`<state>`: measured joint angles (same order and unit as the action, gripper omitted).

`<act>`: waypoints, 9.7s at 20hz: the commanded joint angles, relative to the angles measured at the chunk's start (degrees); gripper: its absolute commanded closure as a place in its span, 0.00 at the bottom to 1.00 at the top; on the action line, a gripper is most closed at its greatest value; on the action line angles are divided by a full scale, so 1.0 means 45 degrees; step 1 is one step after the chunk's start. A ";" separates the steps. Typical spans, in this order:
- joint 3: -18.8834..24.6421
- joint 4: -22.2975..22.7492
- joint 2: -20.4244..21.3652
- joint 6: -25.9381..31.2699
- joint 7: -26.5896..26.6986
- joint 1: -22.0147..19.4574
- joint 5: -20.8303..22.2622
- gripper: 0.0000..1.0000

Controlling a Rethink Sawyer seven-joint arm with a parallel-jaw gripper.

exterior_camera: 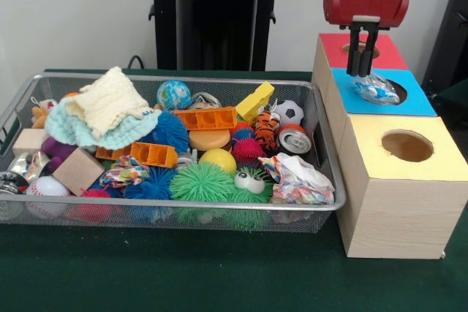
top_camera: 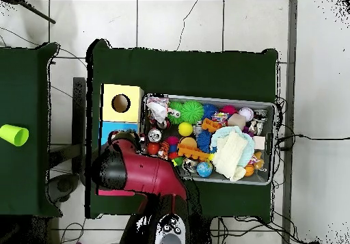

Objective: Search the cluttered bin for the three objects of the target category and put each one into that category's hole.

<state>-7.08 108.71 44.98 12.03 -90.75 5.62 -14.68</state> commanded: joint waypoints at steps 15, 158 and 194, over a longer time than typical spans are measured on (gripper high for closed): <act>0.1392 0.1341 0.0134 0.0183 -0.2511 -0.0437 -0.0158 1.00; 0.0554 0.0260 -0.0431 0.0760 -0.2612 0.0268 -0.0150 1.00; 0.0168 -0.0209 -0.0853 0.0812 -0.3073 0.0985 -0.0602 1.00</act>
<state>-6.97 110.99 43.48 18.04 -90.75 10.61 -15.20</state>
